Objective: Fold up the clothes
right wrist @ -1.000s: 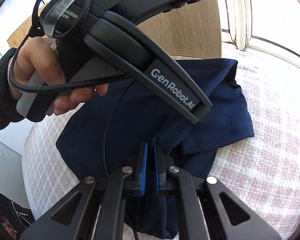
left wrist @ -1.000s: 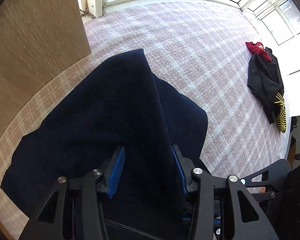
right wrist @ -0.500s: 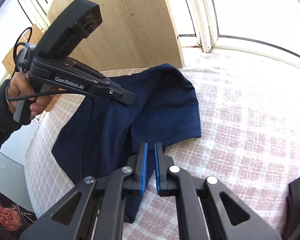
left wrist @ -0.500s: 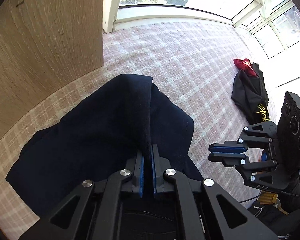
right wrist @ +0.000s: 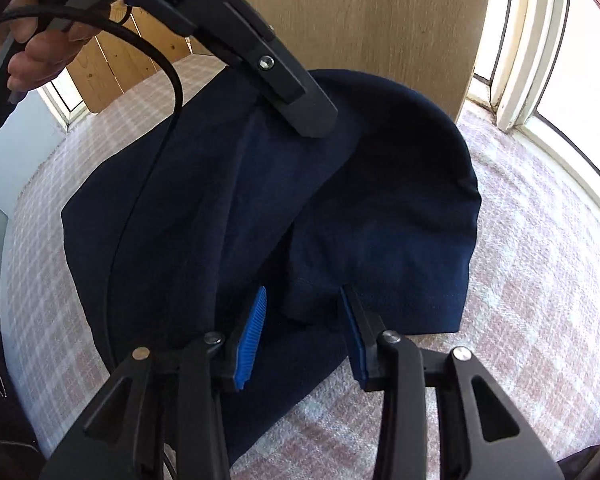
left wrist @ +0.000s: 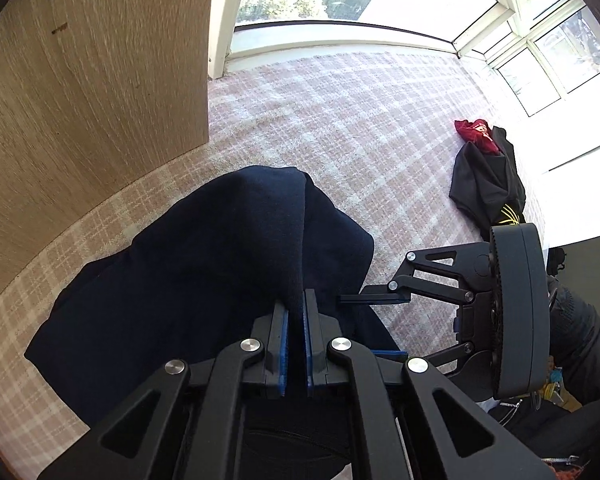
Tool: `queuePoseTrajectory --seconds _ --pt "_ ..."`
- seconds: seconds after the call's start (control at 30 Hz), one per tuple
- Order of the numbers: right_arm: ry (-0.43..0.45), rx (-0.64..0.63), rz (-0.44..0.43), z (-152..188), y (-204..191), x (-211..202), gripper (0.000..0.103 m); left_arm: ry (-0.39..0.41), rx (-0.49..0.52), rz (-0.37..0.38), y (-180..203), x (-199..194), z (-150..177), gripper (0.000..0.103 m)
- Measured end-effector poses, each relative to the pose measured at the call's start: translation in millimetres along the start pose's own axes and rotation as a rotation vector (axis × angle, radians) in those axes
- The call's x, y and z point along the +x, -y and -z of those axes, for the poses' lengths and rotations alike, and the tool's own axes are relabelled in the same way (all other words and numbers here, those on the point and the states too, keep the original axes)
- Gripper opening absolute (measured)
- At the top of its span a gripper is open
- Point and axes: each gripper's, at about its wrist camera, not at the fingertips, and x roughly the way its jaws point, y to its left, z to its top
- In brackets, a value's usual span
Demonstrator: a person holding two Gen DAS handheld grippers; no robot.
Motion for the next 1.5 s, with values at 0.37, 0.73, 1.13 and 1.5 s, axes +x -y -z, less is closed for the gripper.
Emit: queuePoseTrajectory --seconds 0.37,0.73,1.13,1.5 --pt "0.042 0.234 -0.231 -5 49 -16 0.009 0.03 0.003 0.022 1 -13 -5 0.005" --pt "0.033 0.359 -0.472 -5 49 22 0.009 0.04 0.008 0.043 2 -19 -8 0.005" --pt "0.023 0.41 -0.474 28 74 -10 0.048 0.024 0.019 0.054 3 -4 -13 0.005" --pt "0.12 0.422 -0.283 3 119 9 0.009 0.047 -0.005 0.098 1 -8 -16 0.005"
